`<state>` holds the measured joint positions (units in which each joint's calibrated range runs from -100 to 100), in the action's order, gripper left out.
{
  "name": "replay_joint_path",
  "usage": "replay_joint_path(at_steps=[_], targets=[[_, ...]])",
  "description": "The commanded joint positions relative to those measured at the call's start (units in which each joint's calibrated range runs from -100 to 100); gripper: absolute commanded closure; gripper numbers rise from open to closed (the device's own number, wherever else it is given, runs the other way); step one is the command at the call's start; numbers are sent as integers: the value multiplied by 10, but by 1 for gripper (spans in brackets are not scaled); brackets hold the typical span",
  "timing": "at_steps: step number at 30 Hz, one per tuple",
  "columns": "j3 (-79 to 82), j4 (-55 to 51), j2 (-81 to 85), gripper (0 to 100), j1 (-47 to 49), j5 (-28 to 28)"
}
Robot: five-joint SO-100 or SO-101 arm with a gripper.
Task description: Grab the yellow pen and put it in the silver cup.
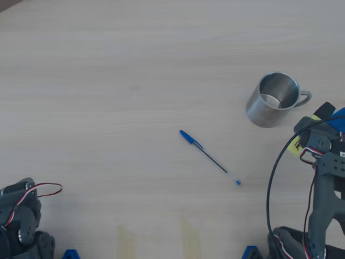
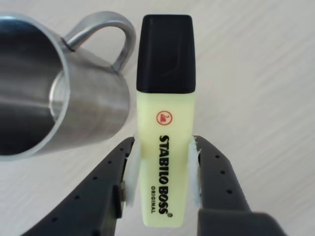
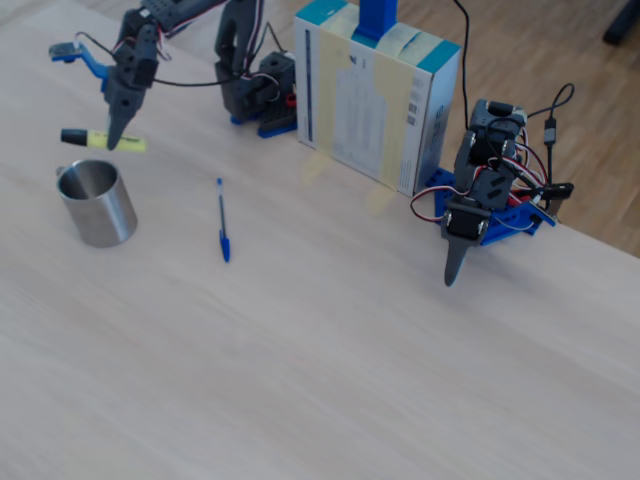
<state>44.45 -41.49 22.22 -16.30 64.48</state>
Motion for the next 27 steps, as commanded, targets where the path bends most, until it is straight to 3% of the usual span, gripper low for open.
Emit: replay_joint_path(at_steps=[1, 27], targets=[[-8, 45, 29, 98, 5, -19], [-1, 279, 60, 98, 43, -138]])
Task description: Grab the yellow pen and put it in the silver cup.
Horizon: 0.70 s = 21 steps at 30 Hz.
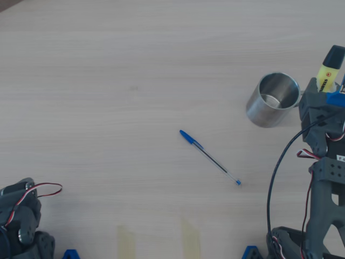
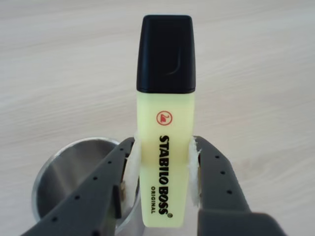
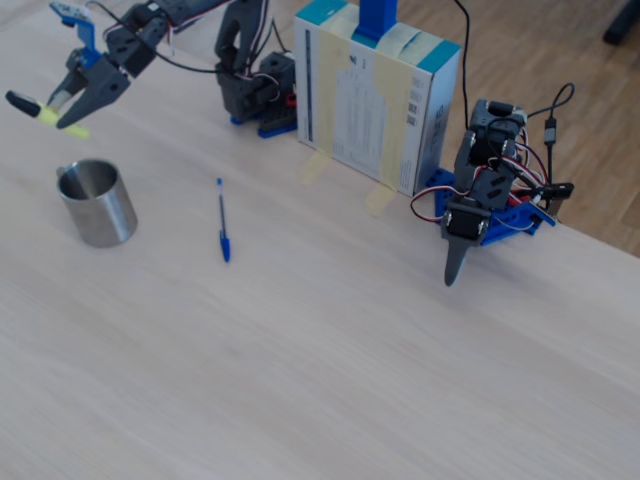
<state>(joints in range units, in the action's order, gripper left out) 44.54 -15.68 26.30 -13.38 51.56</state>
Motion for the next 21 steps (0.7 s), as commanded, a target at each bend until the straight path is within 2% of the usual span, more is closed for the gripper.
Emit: replay_joint_path(at_steps=[1, 11, 17, 21], targets=[[-1, 27, 19, 98, 18, -12], [-2, 49, 15, 98, 22, -66], [8, 138, 12, 98, 38, -102], [41, 215, 12, 98, 40, -104]])
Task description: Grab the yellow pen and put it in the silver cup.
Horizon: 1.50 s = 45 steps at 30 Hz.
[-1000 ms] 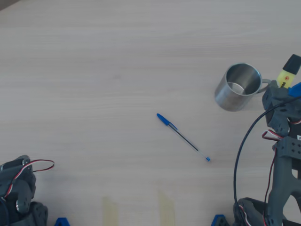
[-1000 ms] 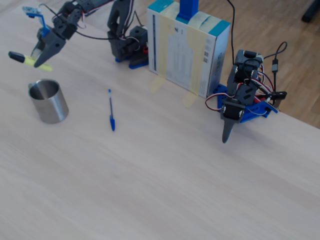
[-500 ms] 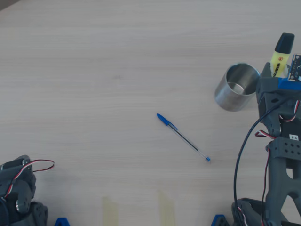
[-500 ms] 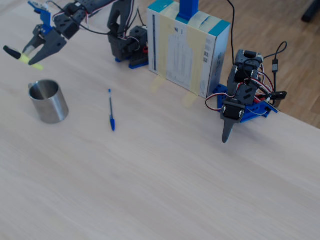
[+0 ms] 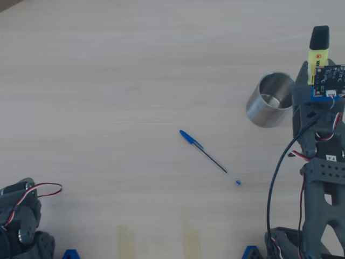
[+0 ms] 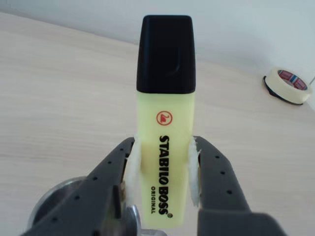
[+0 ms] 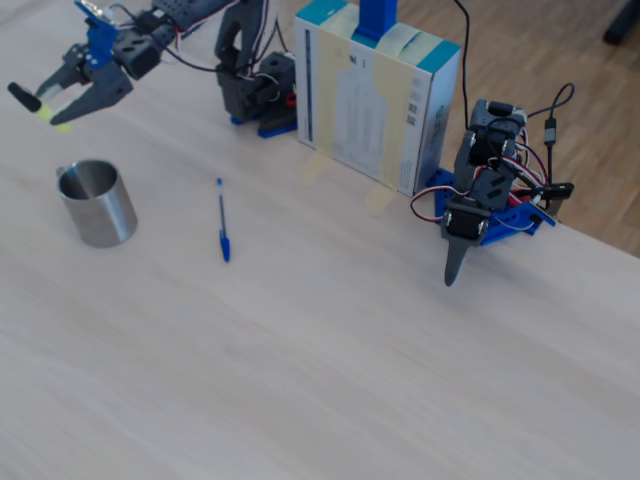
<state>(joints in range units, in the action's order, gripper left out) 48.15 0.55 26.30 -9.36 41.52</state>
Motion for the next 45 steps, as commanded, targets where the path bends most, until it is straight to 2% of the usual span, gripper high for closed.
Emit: replay_joint_path(at_steps=[1, 7, 24, 45], targets=[[15, 73, 12, 98, 0, -3], [50, 155, 11, 98, 11, -3], [44, 182, -33, 98, 79, 16], [17, 194, -122, 98, 94, 32]])
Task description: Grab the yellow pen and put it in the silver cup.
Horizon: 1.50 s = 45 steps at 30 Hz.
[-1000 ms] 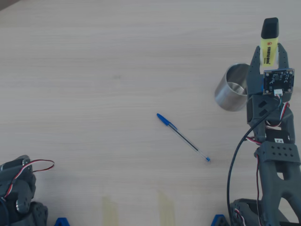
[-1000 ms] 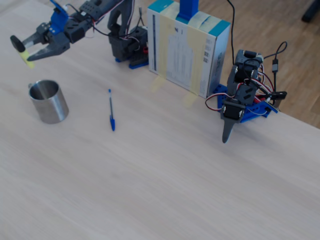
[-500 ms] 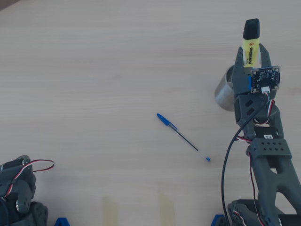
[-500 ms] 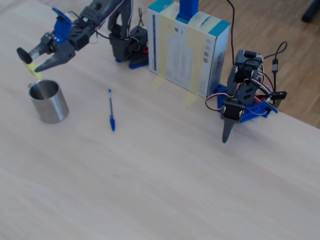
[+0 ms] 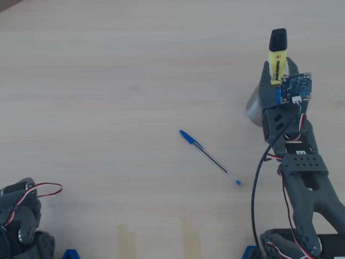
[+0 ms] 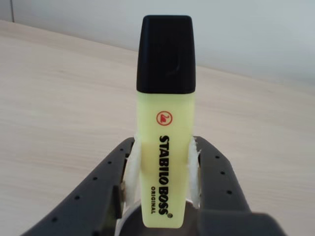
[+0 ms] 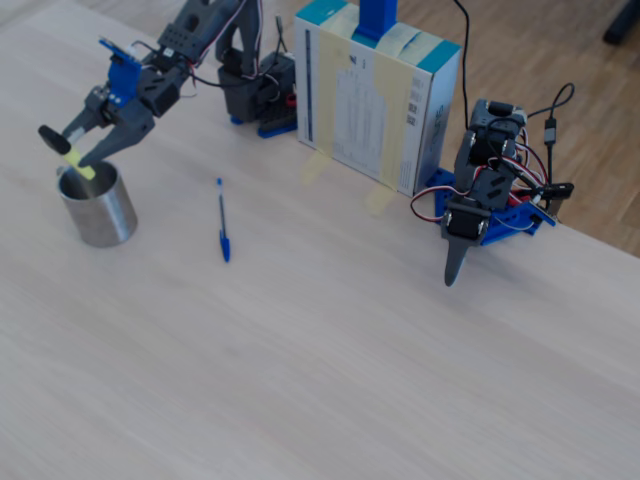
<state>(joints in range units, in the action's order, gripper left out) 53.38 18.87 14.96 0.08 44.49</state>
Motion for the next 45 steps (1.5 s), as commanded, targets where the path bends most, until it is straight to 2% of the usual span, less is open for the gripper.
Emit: replay_joint_path(at_steps=[1, 45], targets=[[-41, 11, -16, 98, -1, 2], [-47, 4, -141, 97, -46, 2]])
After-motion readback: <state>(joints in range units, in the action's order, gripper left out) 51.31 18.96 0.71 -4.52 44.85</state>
